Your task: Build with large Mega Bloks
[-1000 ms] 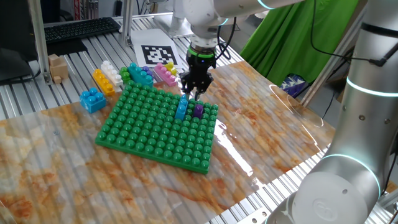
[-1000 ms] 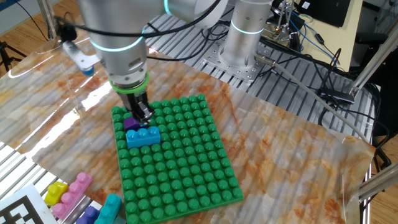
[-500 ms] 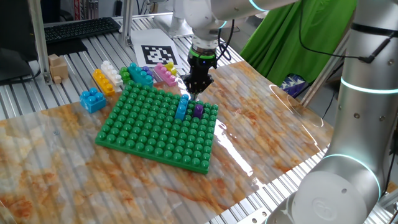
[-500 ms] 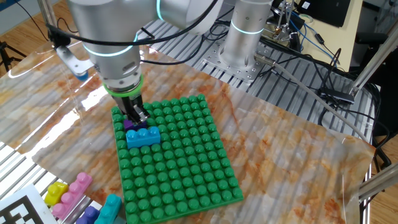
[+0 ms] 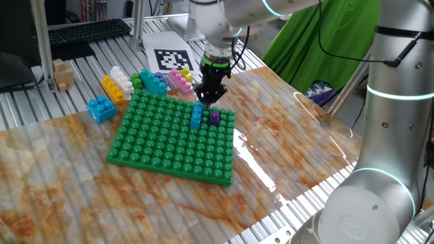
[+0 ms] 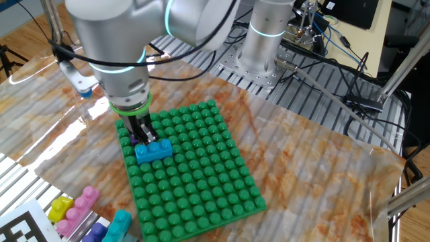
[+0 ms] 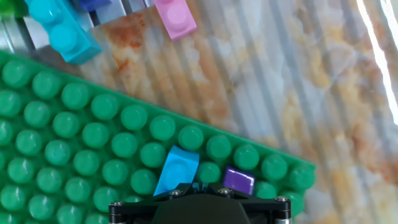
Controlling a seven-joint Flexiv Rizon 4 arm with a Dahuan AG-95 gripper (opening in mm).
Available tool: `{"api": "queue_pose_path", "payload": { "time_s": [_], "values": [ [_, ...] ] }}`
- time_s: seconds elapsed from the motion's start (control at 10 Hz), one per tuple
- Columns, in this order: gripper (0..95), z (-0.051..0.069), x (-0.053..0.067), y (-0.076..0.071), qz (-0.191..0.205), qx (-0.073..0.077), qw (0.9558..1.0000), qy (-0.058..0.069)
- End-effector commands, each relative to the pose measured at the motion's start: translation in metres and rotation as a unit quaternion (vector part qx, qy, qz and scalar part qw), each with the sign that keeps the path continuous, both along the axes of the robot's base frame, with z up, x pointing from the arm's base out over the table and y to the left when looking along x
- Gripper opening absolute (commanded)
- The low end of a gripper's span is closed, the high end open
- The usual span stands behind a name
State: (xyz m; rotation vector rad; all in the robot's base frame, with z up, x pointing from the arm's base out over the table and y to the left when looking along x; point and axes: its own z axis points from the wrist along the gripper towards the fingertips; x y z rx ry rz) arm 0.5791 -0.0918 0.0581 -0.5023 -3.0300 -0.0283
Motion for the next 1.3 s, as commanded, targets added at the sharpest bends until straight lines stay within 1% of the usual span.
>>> {"api": "queue_pose_path", "payload": {
  "time_s": [0.1,0.2,0.3,0.5,0.6,0.8,0.9,1.0,1.1,1.2,1.3],
  "values": [
    [0.0,-0.005,0.004,0.008,-0.007,0.001,1.0000,-0.004],
    [0.0,-0.005,0.005,0.011,-0.010,0.000,0.9999,-0.005],
    [0.0,-0.002,0.005,0.015,-0.011,0.001,0.9999,-0.004],
    [0.0,-0.003,0.005,0.016,-0.004,0.002,1.0000,-0.004],
    [0.0,-0.003,0.005,0.020,-0.009,0.009,0.9999,-0.004],
    [0.0,-0.001,0.003,0.026,-0.013,0.014,0.9998,-0.001],
    [0.0,-0.001,0.003,0.028,-0.016,0.021,0.9996,0.000],
    [0.0,-0.001,0.002,0.031,-0.017,0.022,0.9996,0.001],
    [0.0,0.001,0.001,0.031,-0.001,0.012,0.9999,0.006],
    [0.0,0.003,0.000,0.029,0.015,0.001,0.9997,0.018],
    [0.0,0.005,-0.001,0.028,0.019,0.000,0.9996,0.022]
  ]
}}
